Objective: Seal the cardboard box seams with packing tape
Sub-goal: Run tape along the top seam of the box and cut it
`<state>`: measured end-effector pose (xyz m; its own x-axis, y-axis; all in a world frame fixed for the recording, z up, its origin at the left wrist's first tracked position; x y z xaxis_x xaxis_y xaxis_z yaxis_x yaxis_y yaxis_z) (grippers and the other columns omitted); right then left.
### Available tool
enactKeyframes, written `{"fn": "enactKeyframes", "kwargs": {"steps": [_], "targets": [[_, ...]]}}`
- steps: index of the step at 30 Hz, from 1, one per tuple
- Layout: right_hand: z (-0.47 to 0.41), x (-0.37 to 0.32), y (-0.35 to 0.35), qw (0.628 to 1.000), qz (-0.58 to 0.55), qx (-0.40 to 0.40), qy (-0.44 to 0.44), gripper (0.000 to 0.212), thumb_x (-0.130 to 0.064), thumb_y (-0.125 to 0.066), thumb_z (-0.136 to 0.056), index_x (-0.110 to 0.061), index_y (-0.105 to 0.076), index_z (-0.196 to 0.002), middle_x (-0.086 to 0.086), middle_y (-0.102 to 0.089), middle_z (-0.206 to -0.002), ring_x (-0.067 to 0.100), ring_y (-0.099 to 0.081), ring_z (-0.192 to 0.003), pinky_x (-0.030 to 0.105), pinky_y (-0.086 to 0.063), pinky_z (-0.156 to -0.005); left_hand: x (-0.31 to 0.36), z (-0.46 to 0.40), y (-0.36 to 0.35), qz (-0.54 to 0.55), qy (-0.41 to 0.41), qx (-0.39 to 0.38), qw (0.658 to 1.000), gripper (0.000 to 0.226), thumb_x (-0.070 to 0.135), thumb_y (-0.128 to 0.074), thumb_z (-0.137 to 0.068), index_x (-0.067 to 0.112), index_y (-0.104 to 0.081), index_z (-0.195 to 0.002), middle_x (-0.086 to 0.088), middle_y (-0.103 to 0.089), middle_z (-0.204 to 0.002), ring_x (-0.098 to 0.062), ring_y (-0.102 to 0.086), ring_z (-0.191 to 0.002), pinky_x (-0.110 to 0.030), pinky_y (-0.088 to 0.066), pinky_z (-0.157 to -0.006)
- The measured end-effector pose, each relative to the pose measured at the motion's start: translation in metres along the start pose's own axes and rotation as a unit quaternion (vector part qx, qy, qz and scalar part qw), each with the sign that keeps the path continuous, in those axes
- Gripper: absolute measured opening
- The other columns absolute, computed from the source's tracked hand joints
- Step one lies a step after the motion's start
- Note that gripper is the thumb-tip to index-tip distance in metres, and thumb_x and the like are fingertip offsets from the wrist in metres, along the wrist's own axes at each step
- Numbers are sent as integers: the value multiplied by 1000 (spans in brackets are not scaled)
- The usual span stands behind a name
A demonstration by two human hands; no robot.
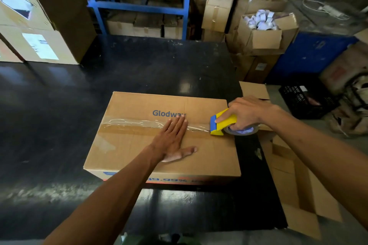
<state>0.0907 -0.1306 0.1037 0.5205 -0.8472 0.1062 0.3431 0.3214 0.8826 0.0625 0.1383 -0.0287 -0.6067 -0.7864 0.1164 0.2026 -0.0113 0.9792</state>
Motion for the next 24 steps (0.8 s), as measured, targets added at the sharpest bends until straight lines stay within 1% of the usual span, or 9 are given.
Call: {"fn": "enactKeyframes", "kwargs": {"steps": [3,6,7,10,12,14,18,22,24], "targets": [[-3,-1,4,1000,1,1,9,48,-54,-57,-84,-54,-50,-131,-10,-46,-96,11,-45,-83,25,-33,-60,39,-12,1,46,32,13,998,132,99,-5,-65,8,7,-159,-14,21,-164,-31,23,-152,-56,9,-122],[-4,-4,6,1000,-24,-1,9,48,-54,-59,-84,-52,-53,-131,-8,-51,-100,13,-50,-87,26,-40,-63,70,-25,-6,60,26,34,997,134,100,-3,-63,6,7,-158,-13,12,-167,-24,18,-153,-52,9,-123],[-3,-5,6,999,-31,6,13,48,-54,-60,-84,-51,-54,-131,-7,-53,-101,13,-50,-87,26,-40,-64,70,-26,-8,54,28,41,997,133,100,-5,-65,6,6,-158,-11,10,-168,-23,15,-154,-50,8,-124],[-3,-16,7,998,-37,43,19,47,-54,-60,-82,-51,-56,-129,-4,-59,-103,13,-49,-85,25,-32,-59,52,-19,-12,29,19,60,998,126,96,-16,-72,6,0,-159,-9,3,-169,-21,8,-155,-46,4,-126],[-9,-27,10,997,-37,68,17,47,-54,-61,-81,-52,-57,-128,-5,-60,-103,13,-48,-85,27,-31,-59,37,-12,-11,8,18,66,998,125,95,-15,-73,7,-2,-160,-8,2,-169,-20,7,-155,-46,2,-126],[-17,-38,13,996,-44,78,14,47,-54,-62,-79,-53,-58,-126,-6,-64,-105,14,-48,-84,30,-34,-62,25,-6,-10,-3,16,52,998,125,97,-9,-72,8,0,-160,-6,6,-169,-19,10,-155,-46,1,-126],[-25,-42,15,996,-59,65,11,48,-53,-63,-80,-51,-58,-128,-5,-64,-108,15,-52,-86,30,-39,-63,14,1,-6,-5,16,44,999,127,98,-1,-69,9,4,-160,-5,10,-169,-18,14,-154,-45,2,-126],[-22,-39,13,996,-62,52,21,49,-52,-62,-83,-52,-54,-131,-5,-61,-110,17,-54,-90,29,-44,-65,15,1,-5,-1,17,39,999,125,98,-7,-71,10,4,-160,-5,11,-168,-18,15,-154,-44,6,-126],[-18,-36,11,997,-59,53,22,49,-53,-61,-84,-53,-52,-132,-6,-56,-106,17,-52,-91,30,-42,-66,14,1,-5,5,14,37,999,123,97,-13,-74,10,4,-160,-5,11,-168,-18,15,-154,-43,8,-125]]}}
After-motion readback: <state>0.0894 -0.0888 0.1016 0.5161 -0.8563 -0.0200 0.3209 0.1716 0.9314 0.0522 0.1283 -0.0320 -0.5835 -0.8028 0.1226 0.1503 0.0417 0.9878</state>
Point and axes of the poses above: each hand's wrist, its own z-axis away from the middle knuckle, its own y-axis out of the back of the hand, x = y × z, the point moved 1 cm from there along -z, towards the middle knuckle
